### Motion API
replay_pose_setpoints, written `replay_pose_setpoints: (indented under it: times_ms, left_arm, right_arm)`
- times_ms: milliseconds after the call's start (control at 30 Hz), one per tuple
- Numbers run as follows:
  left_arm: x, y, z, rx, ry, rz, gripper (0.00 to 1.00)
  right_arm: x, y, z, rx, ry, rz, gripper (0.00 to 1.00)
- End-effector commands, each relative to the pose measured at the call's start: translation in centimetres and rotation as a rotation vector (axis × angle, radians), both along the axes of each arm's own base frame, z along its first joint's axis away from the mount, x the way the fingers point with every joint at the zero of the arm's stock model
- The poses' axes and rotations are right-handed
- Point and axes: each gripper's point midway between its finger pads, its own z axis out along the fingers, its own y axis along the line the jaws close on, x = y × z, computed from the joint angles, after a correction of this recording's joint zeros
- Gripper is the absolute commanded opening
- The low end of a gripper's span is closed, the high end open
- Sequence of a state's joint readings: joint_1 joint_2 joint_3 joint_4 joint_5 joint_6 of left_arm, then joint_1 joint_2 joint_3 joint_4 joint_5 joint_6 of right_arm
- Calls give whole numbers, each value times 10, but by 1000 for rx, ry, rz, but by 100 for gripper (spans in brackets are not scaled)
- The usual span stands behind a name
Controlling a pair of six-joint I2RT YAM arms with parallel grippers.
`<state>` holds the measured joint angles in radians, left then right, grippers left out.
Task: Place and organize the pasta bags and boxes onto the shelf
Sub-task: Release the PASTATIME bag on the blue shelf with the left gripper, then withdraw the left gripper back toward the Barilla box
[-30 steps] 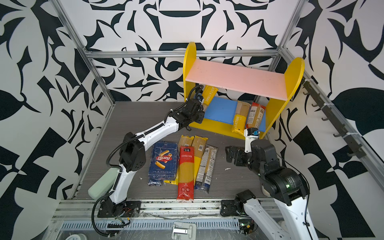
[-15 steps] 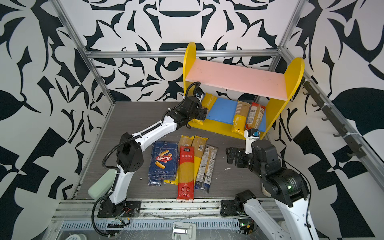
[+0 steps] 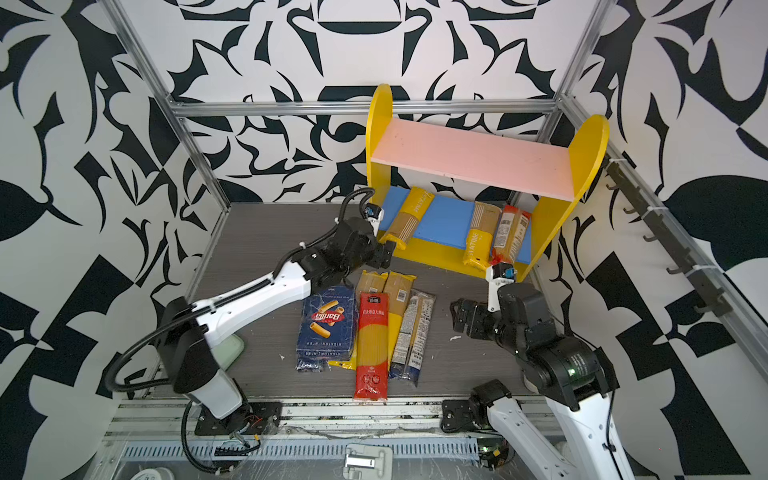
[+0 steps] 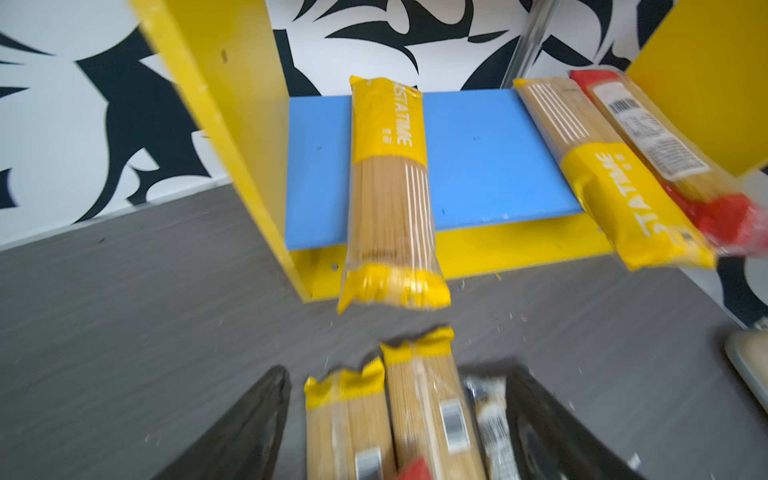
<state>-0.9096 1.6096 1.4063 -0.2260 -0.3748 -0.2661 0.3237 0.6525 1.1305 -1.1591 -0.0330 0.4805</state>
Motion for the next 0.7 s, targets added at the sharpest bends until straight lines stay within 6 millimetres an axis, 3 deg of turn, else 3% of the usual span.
replay_pose_setpoints:
  times_ms: [0,300,500,667]
  left_arm:
    - [-17,43,1,1,8,96,84]
    - [-86,156,-8,-37,79,257,95]
    - [-114,201,-12,-78,90,322,100]
    - [-125,222,-16,-68,100,359,99]
  right_arm:
    - [-5,6,-10,63,31,-12,92]
    - [-4,13,-60,70,164,-15,92]
    - [13,27,-99,70,245,-5,92]
    - [25,44,-117,17,280,22,92]
